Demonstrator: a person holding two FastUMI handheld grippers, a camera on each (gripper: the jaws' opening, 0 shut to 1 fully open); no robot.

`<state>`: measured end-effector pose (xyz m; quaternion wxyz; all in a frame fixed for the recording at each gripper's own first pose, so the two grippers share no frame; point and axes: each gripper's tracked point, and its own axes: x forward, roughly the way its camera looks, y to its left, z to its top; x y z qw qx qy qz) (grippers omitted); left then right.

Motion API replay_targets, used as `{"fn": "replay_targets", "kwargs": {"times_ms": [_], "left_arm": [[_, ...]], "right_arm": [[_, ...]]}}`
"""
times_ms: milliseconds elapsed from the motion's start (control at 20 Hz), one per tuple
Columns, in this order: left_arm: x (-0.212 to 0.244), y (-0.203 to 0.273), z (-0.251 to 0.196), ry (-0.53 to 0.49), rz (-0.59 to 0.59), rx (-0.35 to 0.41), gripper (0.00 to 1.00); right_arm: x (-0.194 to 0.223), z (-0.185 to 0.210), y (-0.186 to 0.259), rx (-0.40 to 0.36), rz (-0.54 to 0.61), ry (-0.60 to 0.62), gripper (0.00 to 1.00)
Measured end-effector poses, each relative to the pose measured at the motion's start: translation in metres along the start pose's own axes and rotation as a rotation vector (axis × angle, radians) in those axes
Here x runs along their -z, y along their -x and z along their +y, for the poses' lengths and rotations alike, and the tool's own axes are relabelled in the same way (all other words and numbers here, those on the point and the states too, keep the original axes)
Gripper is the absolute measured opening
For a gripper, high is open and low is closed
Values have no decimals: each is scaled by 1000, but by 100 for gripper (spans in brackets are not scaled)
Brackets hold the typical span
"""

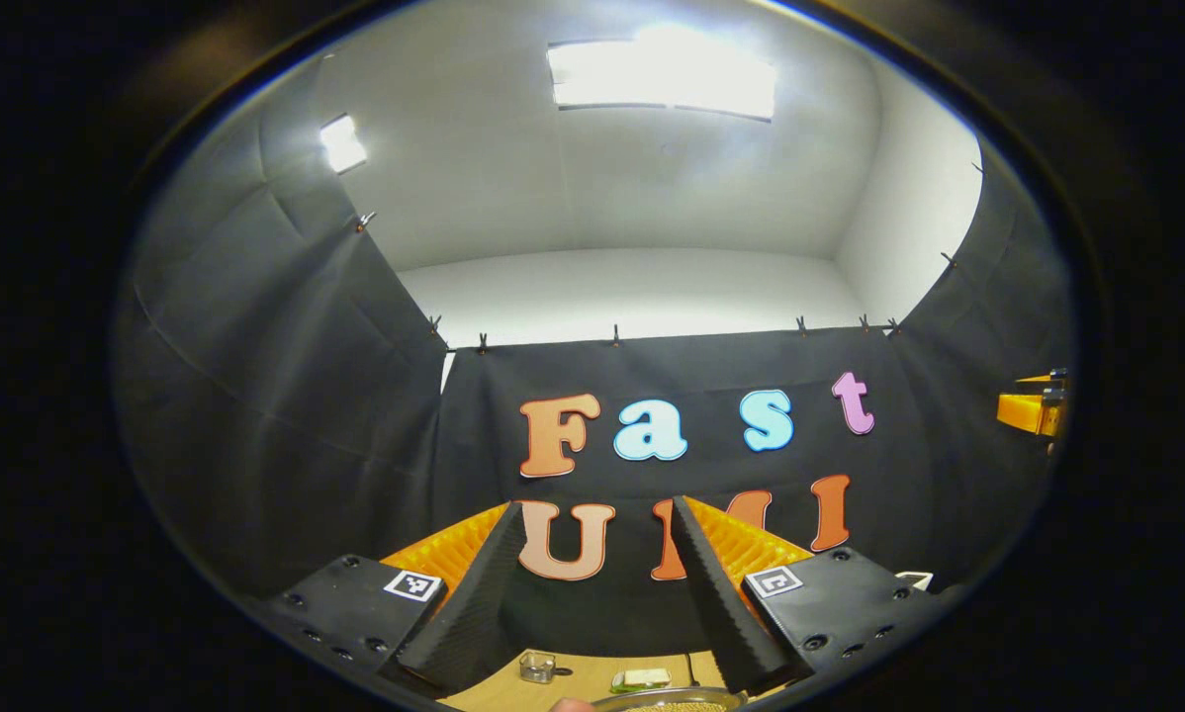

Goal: First push the handle of the pot to place it horizontally, then grasp the pot with both hands and set it on the induction cooktop.

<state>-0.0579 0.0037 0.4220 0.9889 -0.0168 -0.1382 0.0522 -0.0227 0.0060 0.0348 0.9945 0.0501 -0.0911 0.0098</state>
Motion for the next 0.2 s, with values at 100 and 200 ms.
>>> {"fn": "replay_targets", "kwargs": {"times_ms": [100,200], "left_arm": [[6,-4,-2,4,14,-2,96],[13,-11,-1,7,30,-3,96]], "right_arm": [[4,1,-2,8,12,-2,93],[12,1,-7,7,38,-18,92]]}}
